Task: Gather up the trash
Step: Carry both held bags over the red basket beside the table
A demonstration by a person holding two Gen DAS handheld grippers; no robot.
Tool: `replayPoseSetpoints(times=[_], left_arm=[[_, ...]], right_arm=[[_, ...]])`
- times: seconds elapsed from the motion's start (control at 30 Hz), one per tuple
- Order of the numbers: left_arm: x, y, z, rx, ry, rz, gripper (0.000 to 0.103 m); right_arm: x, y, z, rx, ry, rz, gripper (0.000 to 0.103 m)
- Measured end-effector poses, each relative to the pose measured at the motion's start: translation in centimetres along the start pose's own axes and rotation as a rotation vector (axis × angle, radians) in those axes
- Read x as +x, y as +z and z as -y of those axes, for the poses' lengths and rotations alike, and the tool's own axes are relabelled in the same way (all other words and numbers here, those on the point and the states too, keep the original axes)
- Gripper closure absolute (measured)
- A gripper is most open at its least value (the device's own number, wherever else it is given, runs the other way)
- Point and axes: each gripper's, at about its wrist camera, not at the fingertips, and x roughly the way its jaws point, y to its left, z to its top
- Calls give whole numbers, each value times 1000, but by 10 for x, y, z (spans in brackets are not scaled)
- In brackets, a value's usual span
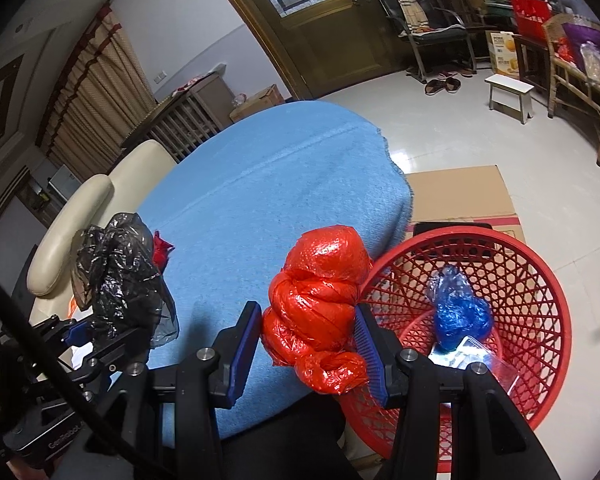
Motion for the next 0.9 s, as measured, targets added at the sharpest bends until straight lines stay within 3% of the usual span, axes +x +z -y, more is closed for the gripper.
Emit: replayPoseSetpoints(times=[0.9], left_arm=[[-9, 16, -13, 143, -105, -21, 61]], right_arm=[[-22, -6, 50, 92, -46, -2, 53]])
